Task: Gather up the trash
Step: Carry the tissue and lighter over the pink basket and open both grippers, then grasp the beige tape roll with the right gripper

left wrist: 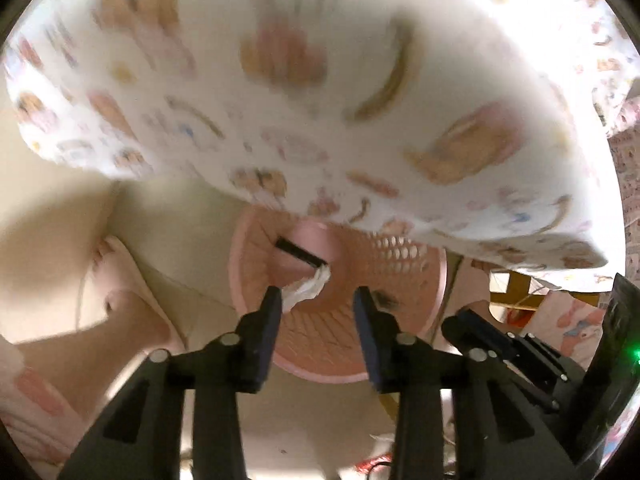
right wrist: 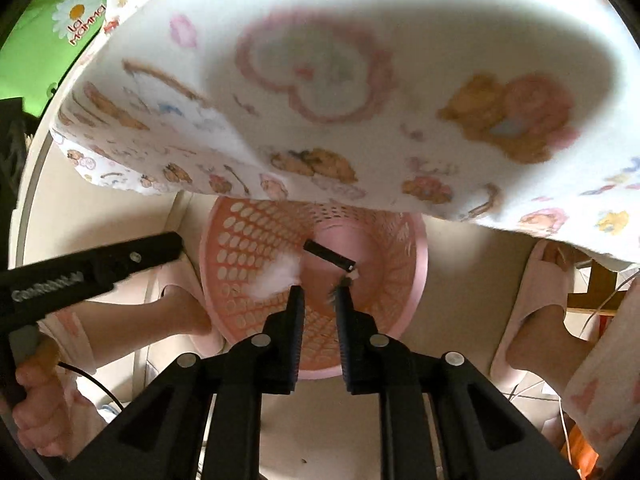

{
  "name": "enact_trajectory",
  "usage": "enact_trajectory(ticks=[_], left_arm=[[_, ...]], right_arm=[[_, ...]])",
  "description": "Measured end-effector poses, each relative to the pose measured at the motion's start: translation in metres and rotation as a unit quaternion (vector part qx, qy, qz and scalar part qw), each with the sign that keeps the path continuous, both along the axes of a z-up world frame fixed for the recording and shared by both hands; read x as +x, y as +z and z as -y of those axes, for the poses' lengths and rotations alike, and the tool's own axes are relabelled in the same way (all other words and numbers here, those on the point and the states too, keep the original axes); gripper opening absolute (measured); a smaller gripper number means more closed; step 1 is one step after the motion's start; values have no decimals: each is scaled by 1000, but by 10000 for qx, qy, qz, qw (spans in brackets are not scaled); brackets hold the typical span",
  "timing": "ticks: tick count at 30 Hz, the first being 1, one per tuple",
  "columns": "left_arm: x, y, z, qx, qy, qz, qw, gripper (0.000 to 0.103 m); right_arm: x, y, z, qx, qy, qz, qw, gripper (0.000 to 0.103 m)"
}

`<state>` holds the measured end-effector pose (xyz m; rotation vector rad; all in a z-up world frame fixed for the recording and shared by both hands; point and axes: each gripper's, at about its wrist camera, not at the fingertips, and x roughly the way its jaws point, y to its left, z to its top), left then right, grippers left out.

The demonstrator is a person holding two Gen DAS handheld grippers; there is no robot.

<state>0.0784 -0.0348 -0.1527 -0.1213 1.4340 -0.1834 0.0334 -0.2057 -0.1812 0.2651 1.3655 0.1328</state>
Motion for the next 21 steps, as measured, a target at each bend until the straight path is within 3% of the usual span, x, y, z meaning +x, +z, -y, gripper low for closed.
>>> enact_trajectory(ticks=[2,5,7,9,12,17,21], left_arm=[[0,21,-3,205,-19,433,9989,46],[0,52,-7,429,-51,1070,9933,59],[-3,74,-11,529,-90,1522,9869,59],[-5,87,-16,558,-80,1802,9820,62],[-8,103,-22,566,-1,2114,9758,67],[-11,114,-19,978,86,2455,9644,70],[-17,124,-21,764,-18,2635,9616,75]], right_arm=[[-3,13,4,3,-21,150,9999,29],[-6,38,7,84,-53,512,9986,41],[-8,58,9,61,-88,824,9965,52],[-11,78,8,-84,-74,1206,9926,52],[-17,102,6,-344,-12,1678,9852,53],[-25,131,7,-840,-350,2484,9644,66],[-29,146,11,-1009,-355,2772,9548,68]])
